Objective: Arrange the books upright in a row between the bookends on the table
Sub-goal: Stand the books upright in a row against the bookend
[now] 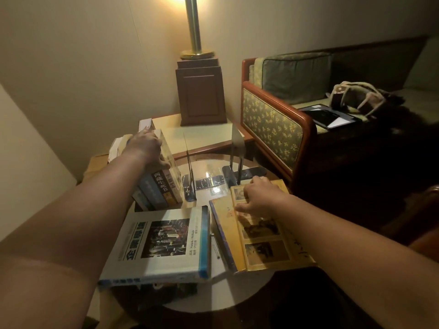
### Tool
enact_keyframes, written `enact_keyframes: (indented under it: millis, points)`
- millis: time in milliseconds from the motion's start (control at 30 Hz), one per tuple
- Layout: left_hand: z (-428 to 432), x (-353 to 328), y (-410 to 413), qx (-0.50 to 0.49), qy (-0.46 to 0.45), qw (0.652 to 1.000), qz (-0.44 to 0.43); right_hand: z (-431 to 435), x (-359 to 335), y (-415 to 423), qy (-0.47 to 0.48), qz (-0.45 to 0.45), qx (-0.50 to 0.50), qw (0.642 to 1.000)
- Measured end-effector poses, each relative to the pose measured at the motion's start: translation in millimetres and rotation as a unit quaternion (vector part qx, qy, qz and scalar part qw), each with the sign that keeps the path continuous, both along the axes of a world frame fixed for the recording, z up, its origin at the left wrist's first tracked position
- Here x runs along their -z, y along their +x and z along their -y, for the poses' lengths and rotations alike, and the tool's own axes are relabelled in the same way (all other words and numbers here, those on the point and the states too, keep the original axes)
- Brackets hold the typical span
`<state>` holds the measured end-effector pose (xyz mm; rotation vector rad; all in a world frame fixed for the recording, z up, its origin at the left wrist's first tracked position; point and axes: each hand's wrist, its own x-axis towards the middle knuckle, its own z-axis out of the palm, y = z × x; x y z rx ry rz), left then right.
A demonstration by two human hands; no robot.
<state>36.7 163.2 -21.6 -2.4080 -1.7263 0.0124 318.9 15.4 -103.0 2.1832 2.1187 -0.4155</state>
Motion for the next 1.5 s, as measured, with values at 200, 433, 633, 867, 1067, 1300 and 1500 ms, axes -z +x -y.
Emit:
enact_keyframes:
  millis: [200,433,633,867,1067,1300,1500]
  points:
    - [-0.7,1.8,-0.9,0.003,0.003,1.0,0.001,-25.3,1.1,-27.9,-0.061,0.047,0.034,0.996]
    - [-3.0,3.0,-2.2,0.003,0.003,1.0,-0.003,-11.2,-5.7,-30.7,0.038,-0.051,0.052,0.997]
    - [-2.0,2.1,-2.0,-0.001,0.001,1.0,-0.004,2.9,-21.8,-2.2,0.146,-0.098,0.082,0.981]
    - [1.5,1.4,-1.0,-0.004,0.006,1.0,-0.008,20.6,-84.9,19.6,0.261,-0.218,0.051,0.939]
    - [2.1,-1.8,1.0,-0.006,-0.002,1.0,-0.014,29.2,-136.7,9.4,0.431,-0.285,0.048,0.855]
    - [2.1,-1.2,2.3,-0.008,-0.004,1.0,-0.005,22.1,-113.9,-20.2,0.435,-0.34,0.083,0.83]
    - [-0.8,-0.9,3.7,-0.011,-0.008,1.0,-0.02,19.6,-107.6,-31.2,0.356,-0.282,0.053,0.89]
